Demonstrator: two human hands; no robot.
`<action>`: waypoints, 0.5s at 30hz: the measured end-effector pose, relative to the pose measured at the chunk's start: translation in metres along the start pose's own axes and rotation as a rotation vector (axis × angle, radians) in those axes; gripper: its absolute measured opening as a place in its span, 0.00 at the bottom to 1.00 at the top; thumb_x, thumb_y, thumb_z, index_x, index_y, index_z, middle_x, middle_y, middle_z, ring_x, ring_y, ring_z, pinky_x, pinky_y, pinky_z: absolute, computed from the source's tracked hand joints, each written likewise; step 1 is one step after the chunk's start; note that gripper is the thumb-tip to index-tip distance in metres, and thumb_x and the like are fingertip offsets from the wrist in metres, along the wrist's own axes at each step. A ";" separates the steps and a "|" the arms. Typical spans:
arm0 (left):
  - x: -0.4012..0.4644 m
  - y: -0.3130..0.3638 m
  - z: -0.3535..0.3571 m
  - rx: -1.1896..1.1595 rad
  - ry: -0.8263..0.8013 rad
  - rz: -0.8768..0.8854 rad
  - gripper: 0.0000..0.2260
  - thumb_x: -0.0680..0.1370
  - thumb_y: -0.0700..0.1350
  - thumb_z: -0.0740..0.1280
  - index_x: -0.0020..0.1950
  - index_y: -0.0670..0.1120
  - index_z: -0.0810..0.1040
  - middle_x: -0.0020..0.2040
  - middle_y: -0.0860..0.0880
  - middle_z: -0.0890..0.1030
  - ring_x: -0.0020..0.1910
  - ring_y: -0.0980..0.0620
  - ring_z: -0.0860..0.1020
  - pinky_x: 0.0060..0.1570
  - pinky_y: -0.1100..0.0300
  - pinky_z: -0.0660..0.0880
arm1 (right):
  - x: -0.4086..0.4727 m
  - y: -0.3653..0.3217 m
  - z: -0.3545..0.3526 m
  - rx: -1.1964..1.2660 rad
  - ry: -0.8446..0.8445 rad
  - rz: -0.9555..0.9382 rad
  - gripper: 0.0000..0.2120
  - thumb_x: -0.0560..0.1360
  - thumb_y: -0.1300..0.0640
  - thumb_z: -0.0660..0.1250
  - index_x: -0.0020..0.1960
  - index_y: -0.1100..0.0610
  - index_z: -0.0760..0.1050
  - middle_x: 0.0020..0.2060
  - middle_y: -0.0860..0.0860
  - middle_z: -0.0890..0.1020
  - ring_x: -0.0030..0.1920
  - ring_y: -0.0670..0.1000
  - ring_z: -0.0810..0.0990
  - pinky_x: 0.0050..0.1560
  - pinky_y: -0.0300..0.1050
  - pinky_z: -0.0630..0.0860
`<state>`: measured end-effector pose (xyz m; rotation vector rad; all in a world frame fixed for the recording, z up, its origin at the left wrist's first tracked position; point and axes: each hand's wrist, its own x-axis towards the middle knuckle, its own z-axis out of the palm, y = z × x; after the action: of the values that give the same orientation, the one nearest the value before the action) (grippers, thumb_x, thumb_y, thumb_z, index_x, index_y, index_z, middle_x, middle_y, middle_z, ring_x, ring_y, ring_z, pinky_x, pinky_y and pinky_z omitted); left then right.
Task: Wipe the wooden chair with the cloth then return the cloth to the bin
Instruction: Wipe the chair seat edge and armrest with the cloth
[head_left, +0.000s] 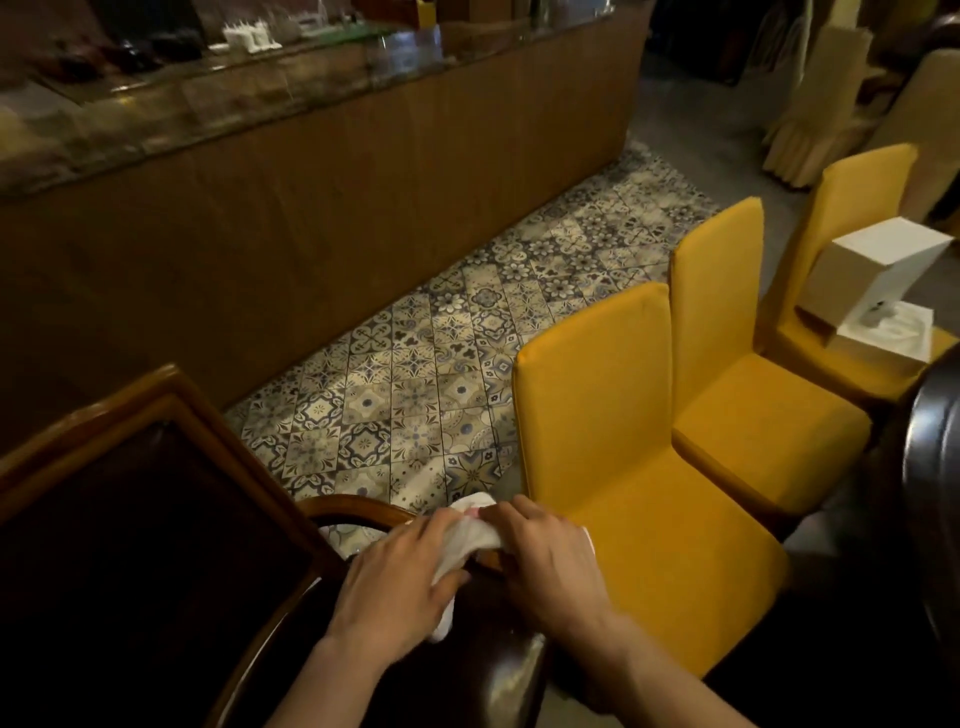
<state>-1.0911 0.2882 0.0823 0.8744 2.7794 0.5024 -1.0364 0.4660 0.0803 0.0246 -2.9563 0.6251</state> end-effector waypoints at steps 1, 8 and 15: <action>-0.004 0.002 -0.009 -0.003 0.017 -0.023 0.21 0.76 0.59 0.66 0.66 0.63 0.61 0.61 0.61 0.78 0.57 0.53 0.79 0.51 0.54 0.75 | 0.002 -0.002 -0.010 0.007 -0.003 -0.011 0.26 0.66 0.41 0.75 0.60 0.48 0.75 0.48 0.47 0.80 0.45 0.52 0.79 0.36 0.43 0.63; -0.013 0.015 -0.083 0.011 0.224 -0.151 0.12 0.76 0.46 0.70 0.53 0.61 0.71 0.45 0.62 0.79 0.42 0.56 0.79 0.37 0.59 0.69 | 0.014 -0.016 -0.075 0.024 0.105 -0.065 0.17 0.74 0.54 0.67 0.62 0.48 0.71 0.50 0.47 0.80 0.44 0.52 0.78 0.36 0.45 0.67; -0.023 0.019 -0.158 0.090 0.376 -0.148 0.14 0.75 0.42 0.71 0.49 0.61 0.73 0.45 0.64 0.76 0.39 0.63 0.71 0.35 0.65 0.64 | 0.047 -0.041 -0.127 -0.025 0.136 -0.221 0.09 0.78 0.47 0.67 0.54 0.49 0.71 0.45 0.46 0.79 0.37 0.47 0.75 0.32 0.41 0.69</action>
<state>-1.1053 0.2479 0.2369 0.6376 3.1992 0.5715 -1.0667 0.4801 0.2180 0.2900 -2.7780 0.5358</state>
